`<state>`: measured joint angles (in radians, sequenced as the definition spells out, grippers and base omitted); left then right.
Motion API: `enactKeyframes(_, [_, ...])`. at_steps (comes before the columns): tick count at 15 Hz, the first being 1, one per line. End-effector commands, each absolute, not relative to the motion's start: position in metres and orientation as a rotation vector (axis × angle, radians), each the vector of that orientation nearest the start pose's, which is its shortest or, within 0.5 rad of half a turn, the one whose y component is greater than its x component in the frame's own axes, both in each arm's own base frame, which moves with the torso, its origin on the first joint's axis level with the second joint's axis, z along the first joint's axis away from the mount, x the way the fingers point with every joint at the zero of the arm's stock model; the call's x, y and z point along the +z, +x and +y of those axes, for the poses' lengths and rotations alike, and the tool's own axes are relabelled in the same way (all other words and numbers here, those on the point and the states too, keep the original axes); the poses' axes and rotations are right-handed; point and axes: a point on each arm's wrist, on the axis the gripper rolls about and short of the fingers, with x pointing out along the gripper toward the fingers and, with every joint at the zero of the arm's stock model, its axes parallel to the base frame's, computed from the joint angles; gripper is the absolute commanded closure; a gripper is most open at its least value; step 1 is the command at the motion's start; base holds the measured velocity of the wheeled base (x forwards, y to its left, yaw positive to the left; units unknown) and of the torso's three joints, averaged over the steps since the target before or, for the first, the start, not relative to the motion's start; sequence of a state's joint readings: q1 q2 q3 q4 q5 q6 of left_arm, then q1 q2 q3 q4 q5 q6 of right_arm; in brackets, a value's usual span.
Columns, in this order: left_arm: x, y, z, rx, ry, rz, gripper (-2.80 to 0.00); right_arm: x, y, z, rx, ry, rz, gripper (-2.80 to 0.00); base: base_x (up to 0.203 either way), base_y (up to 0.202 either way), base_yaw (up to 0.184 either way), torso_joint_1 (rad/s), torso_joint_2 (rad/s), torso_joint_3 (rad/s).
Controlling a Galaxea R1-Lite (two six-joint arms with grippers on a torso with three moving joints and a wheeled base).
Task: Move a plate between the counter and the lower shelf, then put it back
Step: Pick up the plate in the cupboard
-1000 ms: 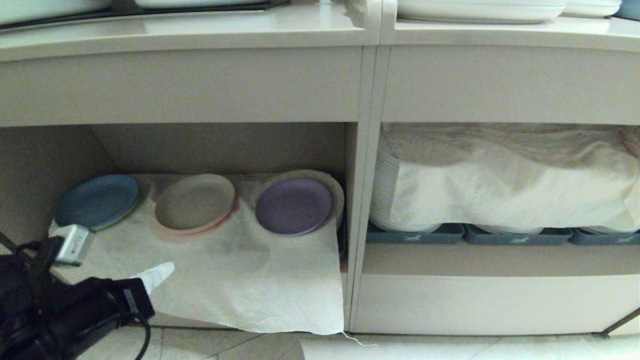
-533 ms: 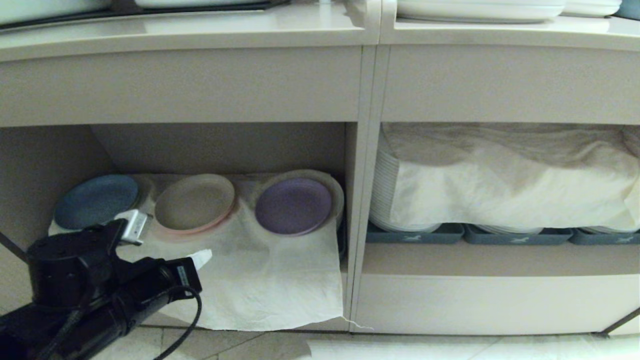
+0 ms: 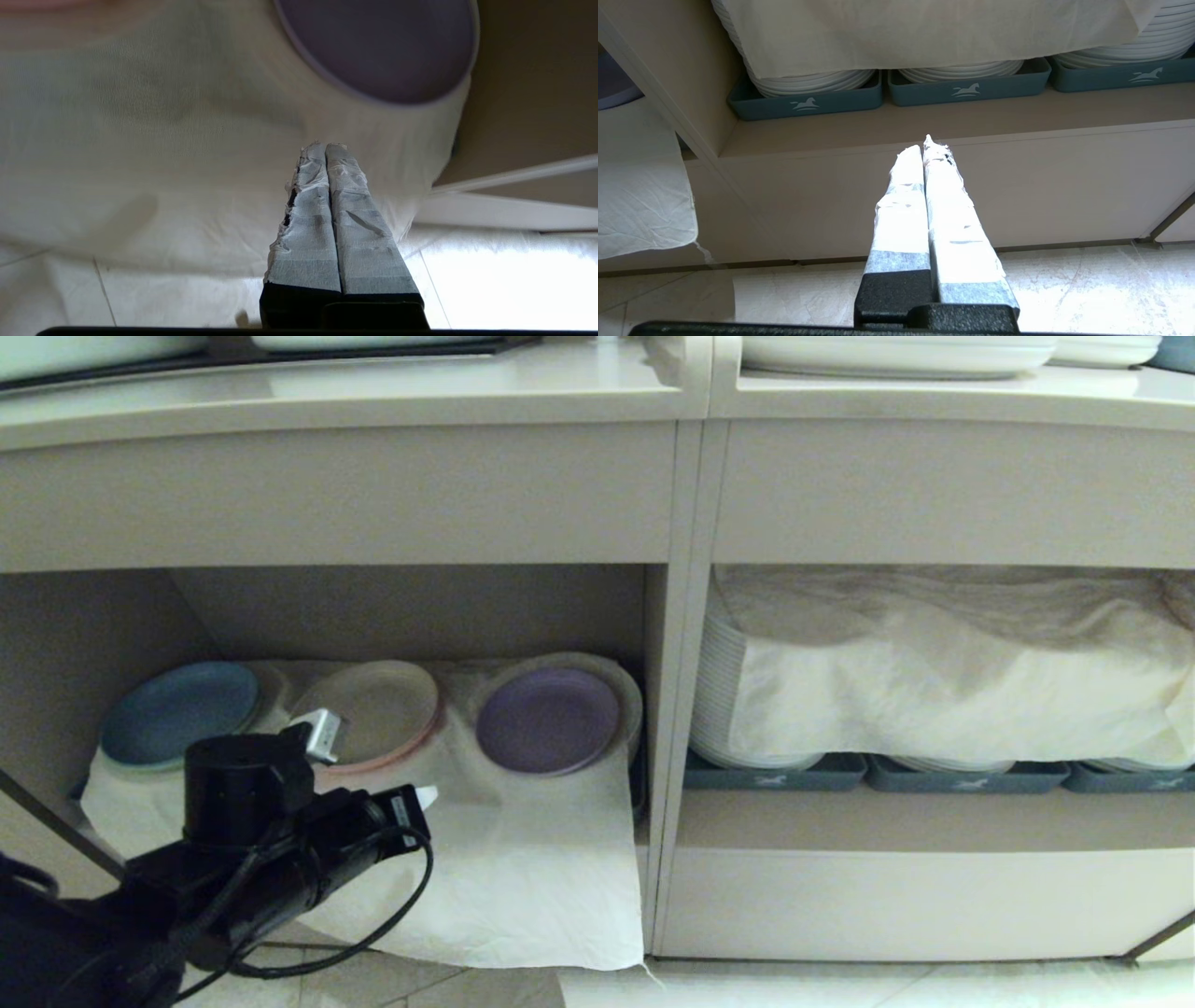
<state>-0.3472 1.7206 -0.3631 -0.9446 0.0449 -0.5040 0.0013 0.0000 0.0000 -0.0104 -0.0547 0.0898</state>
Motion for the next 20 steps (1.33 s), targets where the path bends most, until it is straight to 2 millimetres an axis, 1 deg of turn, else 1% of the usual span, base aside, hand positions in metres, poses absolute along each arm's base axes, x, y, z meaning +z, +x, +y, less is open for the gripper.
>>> enactKeyframes(1, [0.095,0.248,-0.089,-0.170,-0.410,0.474,0.00,0.077,-0.023,-0.001,-0.054,0.091,-0.013,0.00,0.000,0.000,0.000,0.000,0.00,0.000])
enactKeyframes(3, [0.094,0.251,-0.089,-0.169,-0.379,0.475,0.00,0.077,-0.023,-0.001,-0.053,0.091,-0.013,0.00,0.000,0.000,0.000,0.000,0.00,0.000])
enactKeyframes(6, [0.089,0.250,-0.089,-0.179,-0.295,0.530,0.00,0.077,-0.023,-0.001,-0.053,0.091,-0.013,0.00,0.000,0.000,0.000,0.000,0.00,0.000])
enactKeyframes(10, [0.095,0.268,-0.096,-0.192,-0.275,0.574,0.00,0.077,-0.023,-0.001,-0.053,0.091,-0.013,0.00,0.000,0.000,0.000,0.000,0.00,0.000])
enactKeyframes(14, [0.093,0.275,-0.104,-0.239,-0.279,0.632,0.00,0.077,-0.023,-0.001,-0.054,0.091,-0.013,0.00,0.000,0.000,0.000,0.000,0.00,0.000])
enactKeyframes(18, [0.096,0.287,-0.109,-0.228,-0.321,0.647,0.00,0.077,-0.023,-0.001,-0.053,0.091,-0.013,0.00,0.000,0.000,0.000,0.000,0.00,0.000])
enactKeyframes(20, [0.097,0.291,-0.110,-0.224,-0.337,0.644,0.00,0.077,-0.023,-0.001,-0.053,0.091,-0.013,0.00,0.000,0.000,0.000,0.000,0.00,0.000])
